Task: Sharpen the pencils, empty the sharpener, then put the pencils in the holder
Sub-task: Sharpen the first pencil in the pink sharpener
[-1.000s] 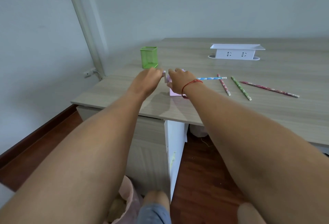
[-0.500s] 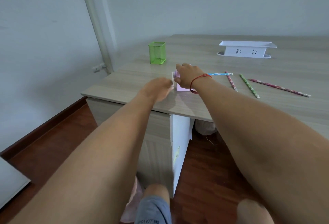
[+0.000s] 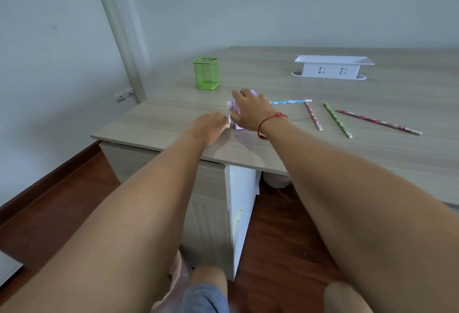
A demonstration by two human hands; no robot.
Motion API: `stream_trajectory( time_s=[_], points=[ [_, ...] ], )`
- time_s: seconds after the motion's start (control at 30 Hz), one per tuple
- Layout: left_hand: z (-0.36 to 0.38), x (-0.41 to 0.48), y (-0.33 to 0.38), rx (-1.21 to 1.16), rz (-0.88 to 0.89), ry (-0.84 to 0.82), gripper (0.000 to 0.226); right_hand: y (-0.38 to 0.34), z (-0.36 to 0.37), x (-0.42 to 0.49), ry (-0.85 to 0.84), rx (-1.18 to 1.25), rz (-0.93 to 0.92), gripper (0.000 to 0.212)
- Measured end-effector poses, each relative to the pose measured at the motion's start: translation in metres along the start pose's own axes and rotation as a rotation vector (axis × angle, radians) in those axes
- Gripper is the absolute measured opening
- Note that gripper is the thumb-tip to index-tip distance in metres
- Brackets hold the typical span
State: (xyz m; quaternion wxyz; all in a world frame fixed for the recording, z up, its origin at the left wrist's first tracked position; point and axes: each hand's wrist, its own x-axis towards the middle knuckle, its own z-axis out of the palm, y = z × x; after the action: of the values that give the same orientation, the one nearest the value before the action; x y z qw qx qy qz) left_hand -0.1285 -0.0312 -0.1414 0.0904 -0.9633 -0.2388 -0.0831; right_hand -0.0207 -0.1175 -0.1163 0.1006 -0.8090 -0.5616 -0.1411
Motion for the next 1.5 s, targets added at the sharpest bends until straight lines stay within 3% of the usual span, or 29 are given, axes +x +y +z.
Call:
stream_trajectory(
  time_s=[0.23,0.37,0.47,0.77,1.0,1.23,1.37,1.5],
  points=[
    [-0.015,0.015,-0.004,0.124,-0.028,-0.01,0.029,-0.003,0.007,-0.008,0.108,-0.055,0.053,0.044],
    [-0.028,0.028,-0.014,0.243,0.011,0.092,0.025,-0.006,0.009,-0.011,0.189,-0.043,0.066,0.037],
    [-0.028,0.03,-0.016,0.312,0.015,0.094,0.02,-0.007,0.001,-0.013,0.102,-0.078,0.073,0.038],
    [-0.051,0.024,-0.02,0.086,0.055,0.318,0.027,-0.01,-0.009,-0.006,0.008,-0.112,0.098,0.042],
    [-0.058,0.001,-0.006,-0.028,0.001,0.35,0.031,-0.012,-0.007,-0.006,-0.018,-0.112,0.118,0.045],
    [-0.031,-0.015,-0.01,0.053,0.115,0.322,0.02,-0.011,-0.012,-0.003,-0.065,-0.082,0.122,0.043],
    [-0.001,-0.018,-0.003,-0.036,0.056,0.109,0.027,-0.01,-0.012,-0.001,-0.08,-0.063,0.104,0.044],
    [-0.004,0.007,0.0,0.021,-0.03,0.003,0.031,-0.005,-0.008,0.002,-0.061,-0.033,0.08,0.043]
  ],
)
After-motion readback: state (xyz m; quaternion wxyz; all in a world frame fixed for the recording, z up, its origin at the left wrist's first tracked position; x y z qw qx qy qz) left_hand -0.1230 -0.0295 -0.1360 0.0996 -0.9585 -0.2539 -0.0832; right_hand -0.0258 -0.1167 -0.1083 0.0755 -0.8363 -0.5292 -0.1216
